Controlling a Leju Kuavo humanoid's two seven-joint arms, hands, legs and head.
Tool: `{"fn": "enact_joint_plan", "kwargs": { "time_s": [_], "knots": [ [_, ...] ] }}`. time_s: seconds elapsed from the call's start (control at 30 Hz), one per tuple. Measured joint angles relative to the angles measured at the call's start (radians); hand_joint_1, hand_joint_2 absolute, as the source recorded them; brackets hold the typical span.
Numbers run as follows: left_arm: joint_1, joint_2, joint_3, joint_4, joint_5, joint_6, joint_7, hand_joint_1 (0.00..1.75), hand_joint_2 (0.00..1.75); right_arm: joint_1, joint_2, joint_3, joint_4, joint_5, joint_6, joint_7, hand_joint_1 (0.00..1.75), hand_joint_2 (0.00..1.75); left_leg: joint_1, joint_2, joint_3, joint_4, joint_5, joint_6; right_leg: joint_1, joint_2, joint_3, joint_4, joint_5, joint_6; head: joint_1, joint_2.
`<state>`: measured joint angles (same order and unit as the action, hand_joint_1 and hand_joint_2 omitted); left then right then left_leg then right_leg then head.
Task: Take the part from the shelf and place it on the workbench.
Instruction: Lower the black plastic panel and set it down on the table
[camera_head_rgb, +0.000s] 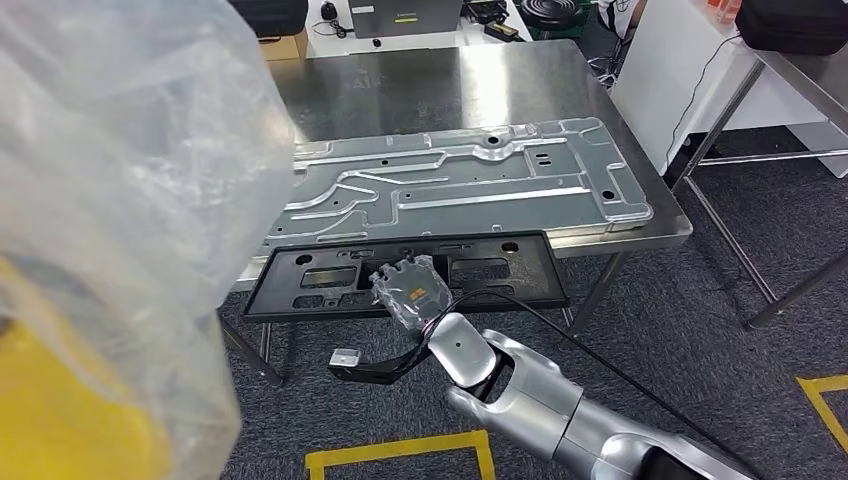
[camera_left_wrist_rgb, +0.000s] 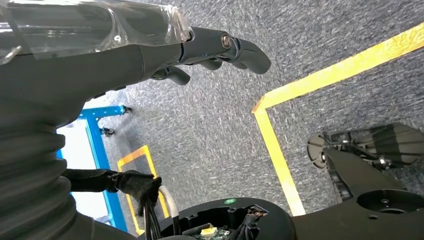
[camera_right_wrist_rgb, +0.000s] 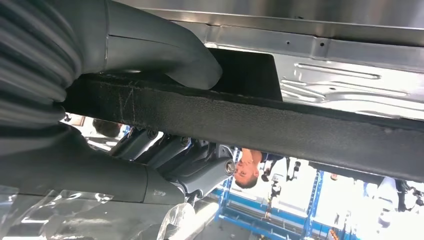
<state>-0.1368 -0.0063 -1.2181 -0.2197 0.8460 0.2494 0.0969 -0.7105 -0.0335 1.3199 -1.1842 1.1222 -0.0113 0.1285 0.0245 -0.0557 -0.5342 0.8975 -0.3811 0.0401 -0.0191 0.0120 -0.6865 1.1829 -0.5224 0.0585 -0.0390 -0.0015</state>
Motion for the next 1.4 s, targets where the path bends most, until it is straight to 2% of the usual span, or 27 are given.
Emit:
{"fn": "enact_joint_plan", "kwargs": {
  "time_s": [0.03,0.07,0.1,0.17,0.2,0.27,0.33,0.4,0.43,0.5,0.53,0.57,0.6,0.67,0.73,0.8,0.9,0.93,1.0,1.03,1.07,1.1,1.13,1.17,1.23,1.3,1.4],
  "knots": [
    [0.001,0.0,0.0,0.0,-0.002,0.003,0.0,0.0,1.75,0.001,-0.001,0.002,0.003,0.0,0.0,0.0,1.75,1.75,0.004,-0.001,0.001,0.001,-0.003,-0.003,-0.005,-0.001,-0.023,0.039,-0.009,0.007,0.0,0.0],
    [0.002,-0.001,0.0,0.0,-0.003,0.005,0.0,0.0,1.75,0.002,-0.001,0.004,0.005,-0.001,0.0,-0.001,1.75,1.75,0.009,-0.002,0.002,0.003,-0.006,-0.008,-0.011,-0.001,-0.029,0.044,0.001,0.014,0.0,0.0],
    [0.003,-0.001,0.0,0.0,-0.004,0.006,0.0,0.0,1.75,0.003,-0.001,0.005,0.007,-0.002,0.0,-0.002,1.75,1.75,0.015,-0.003,0.003,0.007,-0.011,-0.016,-0.017,-0.002,-0.014,0.008,0.028,0.022,0.001,0.0],
    [0.003,0.001,0.0,0.0,-0.005,0.008,-0.002,0.0,1.75,0.003,-0.001,0.007,0.009,-0.003,-0.001,-0.003,1.75,1.75,0.025,-0.007,0.002,0.024,-0.027,-0.038,-0.028,0.002,0.048,-0.12,0.09,0.039,0.002,0.0],
    [0.002,0.003,0.001,0.001,-0.005,0.008,-0.002,0.0,1.75,0.003,0.0,0.008,0.01,-0.004,-0.001,-0.004,1.75,1.75,0.027,-0.008,-0.001,0.036,-0.036,-0.049,-0.031,0.007,0.071,-0.166,0.104,0.037,0.004,0.0],
    [0.003,0.005,0.001,0.002,-0.004,0.009,-0.004,0.0,1.75,0.005,0.003,0.009,0.013,-0.005,-0.002,-0.006,1.75,1.75,0.026,-0.012,-0.005,0.044,-0.046,-0.062,-0.028,0.015,0.082,-0.187,0.099,0.017,0.004,0.0],
    [0.005,0.005,0.001,0.002,-0.003,0.009,-0.004,0.0,1.75,0.006,0.005,0.01,0.014,-0.006,-0.002,-0.006,1.75,1.75,0.029,-0.01,-0.003,0.042,-0.048,-0.065,-0.026,0.013,0.081,-0.184,0.095,-0.008,0.001,0.0],
    [0.004,0.006,0.002,0.002,-0.003,0.009,-0.004,0.0,1.75,0.005,0.007,0.012,0.015,-0.006,-0.002,-0.007,1.75,1.75,0.027,0.012,-0.024,0.087,-0.068,-0.063,-0.024,0.008,0.085,-0.184,0.091,-0.024,-0.001,0.0],
    [0.004,0.006,0.002,0.002,-0.003,0.009,-0.004,0.0,1.75,0.004,0.008,0.012,0.015,-0.006,-0.002,-0.007,1.75,1.75,0.024,0.025,-0.054,0.145,-0.09,-0.061,-0.022,0.005,0.088,-0.184,0.089,-0.031,-0.003,0.0],
    [0.003,0.006,0.002,0.002,-0.002,0.009,-0.005,0.0,1.75,0.005,0.009,0.014,0.016,-0.006,-0.002,-0.008,1.75,1.75,0.013,0.037,-0.142,0.305,-0.144,-0.055,-0.014,-0.003,0.093,-0.184,0.083,-0.04,-0.005,0.0],
    [0.003,0.006,0.002,0.002,-0.002,0.008,-0.005,0.0,1.75,0.006,0.009,0.015,0.017,-0.006,-0.002,-0.008,1.75,1.75,0.008,0.037,-0.181,0.364,-0.156,-0.049,-0.007,-0.007,0.096,-0.184,0.079,-0.043,-0.005,0.0],
    [0.002,0.006,0.002,0.002,-0.002,0.008,-0.006,0.0,1.75,0.007,0.009,0.017,0.019,-0.006,-0.002,-0.009,1.75,1.75,0.002,0.038,-0.203,0.387,-0.148,-0.041,0.001,-0.011,0.101,-0.184,0.075,-0.046,-0.006,0.0],
    [0.002,0.006,0.002,0.002,-0.002,0.008,-0.006,0.0,1.75,0.009,0.01,0.018,0.02,-0.007,-0.002,-0.009,1.75,1.75,-0.006,0.038,-0.203,0.366,-0.119,-0.028,0.008,-0.013,0.109,-0.184,0.07,-0.048,-0.006,0.0],
    [0.003,0.005,0.002,0.002,-0.002,0.007,-0.006,0.0,1.75,0.01,0.011,0.021,0.022,-0.008,-0.002,-0.01,1.75,1.75,-0.025,0.04,-0.154,0.233,-0.035,0.003,0.018,-0.015,0.126,-0.185,0.058,-0.051,-0.006,0.0],
    [0.005,0.004,0.002,0.002,-0.002,0.007,-0.006,0.0,1.75,0.009,0.013,0.022,0.022,-0.008,-0.002,-0.01,1.75,1.75,-0.041,0.044,-0.106,0.123,0.006,0.024,0.024,-0.016,0.135,-0.187,0.05,-0.049,-0.006,0.0],
    [0.005,0.003,0.002,0.002,-0.003,0.007,-0.006,0.0,1.75,0.008,0.015,0.022,0.022,-0.009,-0.002,-0.01,1.75,1.75,-0.048,0.046,-0.091,0.092,0.0,0.027,0.026,-0.017,0.134,-0.191,0.047,-0.044,-0.005,0.0],
    [0.007,-0.002,0.002,0.002,-0.003,0.007,-0.006,0.0,1.75,0.008,0.016,0.023,0.023,-0.008,-0.003,-0.011,1.75,1.75,-0.039,0.044,-0.074,0.072,-0.002,0.029,0.026,-0.016,0.128,-0.169,0.029,-0.03,-0.004,0.0],
    [0.007,-0.003,0.002,0.002,-0.003,0.007,-0.006,0.0,1.75,0.008,0.016,0.023,0.023,-0.008,-0.003,-0.011,1.75,1.75,-0.036,0.043,-0.066,0.066,-0.003,0.031,0.025,-0.015,0.109,-0.128,0.01,-0.025,-0.004,0.0],
    [0.006,-0.004,0.002,0.002,-0.003,0.007,-0.006,0.0,1.75,0.008,0.016,0.024,0.024,-0.008,-0.003,-0.011,1.75,1.75,-0.035,0.042,-0.058,0.065,-0.01,0.037,0.023,-0.013,0.033,0.007,-0.043,-0.019,-0.003,0.0],
    [0.007,-0.004,0.002,0.002,-0.003,0.007,-0.006,0.0,1.75,0.01,0.015,0.026,0.025,-0.008,-0.002,-0.011,1.75,1.75,-0.036,0.041,-0.055,0.065,-0.014,0.039,0.022,-0.013,-0.006,0.067,-0.059,-0.017,-0.002,0.0],
    [0.007,-0.004,0.002,0.002,-0.004,0.007,-0.006,0.0,1.75,0.012,0.015,0.027,0.026,-0.007,-0.002,-0.011,1.75,1.75,-0.036,0.04,-0.051,0.065,-0.017,0.039,0.022,-0.013,-0.032,0.098,-0.055,-0.016,-0.002,0.0],
    [0.008,-0.004,0.002,0.002,-0.004,0.007,-0.006,0.0,1.75,0.013,0.015,0.029,0.027,-0.006,-0.002,-0.011,1.75,1.75,-0.036,0.038,-0.046,0.065,-0.022,0.038,0.021,-0.013,-0.036,0.085,-0.03,-0.017,-0.002,0.0],
    [0.008,-0.005,0.002,0.002,-0.004,0.007,-0.006,0.0,1.75,0.013,0.015,0.029,0.028,-0.006,-0.002,-0.012,1.75,1.75,-0.036,0.035,-0.038,0.065,-0.027,0.036,0.021,-0.013,-0.018,0.03,0.013,-0.019,-0.002,0.0],
    [0.008,-0.005,0.002,0.002,-0.004,0.007,-0.006,0.0,1.75,0.013,0.015,0.03,0.028,-0.005,-0.002,-0.012,1.75,1.75,-0.036,0.033,-0.03,0.065,-0.032,0.033,0.021,-0.012,0.013,-0.048,0.06,-0.022,-0.002,0.0],
    [0.008,-0.007,0.002,0.002,-0.004,0.007,-0.006,0.0,1.75,0.012,0.015,0.031,0.028,-0.004,-0.002,-0.013,1.75,1.75,-0.039,0.03,-0.021,0.066,-0.043,0.025,0.023,-0.01,0.07,-0.175,0.112,-0.031,-0.002,0.0],
    [0.007,-0.007,0.002,0.002,-0.004,0.007,-0.006,0.0,1.75,0.01,0.016,0.033,0.029,0.001,-0.002,-0.015,1.75,1.75,-0.041,0.029,-0.02,0.066,-0.049,0.017,0.026,-0.008,0.085,-0.206,0.11,-0.04,-0.003,0.0],
    [0.007,-0.005,0.002,0.002,-0.002,0.008,-0.006,0.0,1.75,0.007,0.017,0.036,0.03,0.033,0.011,-0.017,1.75,1.75,-0.041,0.033,-0.027,0.087,-0.066,0.0,0.018,-0.009,0.093,-0.214,0.107,-0.054,-0.003,0.0]
  ]
}}
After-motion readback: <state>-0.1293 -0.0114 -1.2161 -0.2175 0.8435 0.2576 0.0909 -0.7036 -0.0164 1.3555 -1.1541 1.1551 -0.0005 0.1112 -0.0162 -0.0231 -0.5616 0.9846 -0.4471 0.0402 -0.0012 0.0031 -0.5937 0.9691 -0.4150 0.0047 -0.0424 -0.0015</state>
